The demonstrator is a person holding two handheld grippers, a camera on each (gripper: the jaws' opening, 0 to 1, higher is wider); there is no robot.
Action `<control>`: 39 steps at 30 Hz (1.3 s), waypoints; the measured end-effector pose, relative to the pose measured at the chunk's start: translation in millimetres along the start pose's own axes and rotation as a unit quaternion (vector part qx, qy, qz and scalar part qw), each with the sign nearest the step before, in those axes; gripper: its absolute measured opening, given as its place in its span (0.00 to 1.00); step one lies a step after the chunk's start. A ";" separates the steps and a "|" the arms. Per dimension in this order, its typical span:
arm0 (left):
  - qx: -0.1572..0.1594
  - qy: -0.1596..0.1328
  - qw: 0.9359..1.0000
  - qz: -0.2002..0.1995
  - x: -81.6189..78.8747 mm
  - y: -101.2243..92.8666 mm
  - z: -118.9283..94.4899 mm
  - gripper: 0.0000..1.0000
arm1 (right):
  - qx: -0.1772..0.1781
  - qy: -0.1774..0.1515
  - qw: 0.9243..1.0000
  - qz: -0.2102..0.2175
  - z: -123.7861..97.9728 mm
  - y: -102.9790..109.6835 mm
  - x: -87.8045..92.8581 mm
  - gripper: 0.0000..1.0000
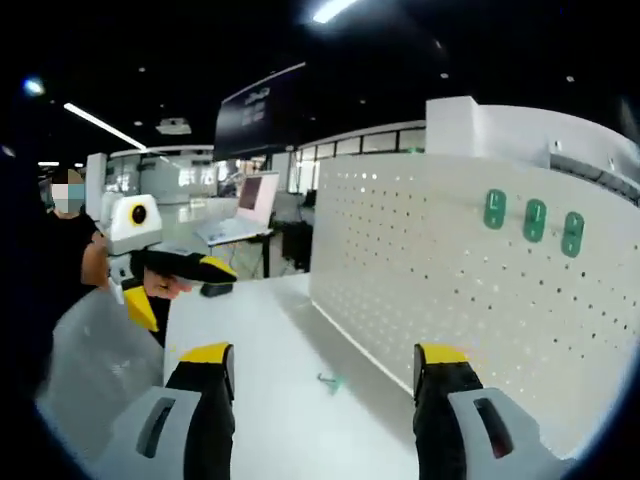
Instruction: Insert the hook assembly into the mounting plate slot until the hook locks in place.
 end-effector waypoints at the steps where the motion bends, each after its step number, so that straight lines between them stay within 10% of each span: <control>1: -0.001 0.002 1.000 0.001 1.5 -0.5 -0.6 0.63 | -0.001 0.006 1.000 0.001 5.0 -1.2 1.0 0.69; 39: -0.008 0.016 1.000 -0.021 22.3 2.4 -4.6 0.62 | 0.054 0.152 0.986 0.030 136.9 -34.6 65.5 0.22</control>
Point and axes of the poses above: the point that each gripper's makers call its tool centre point, and the gripper's own axes: z roughly forward along the fingers, y roughly to its left, x roughly out of its underside, the point moved 9 cm from there along -z, roughly backward along the fingers, and after that the axes turned 13 degrees about z, right-handed, at the moved point
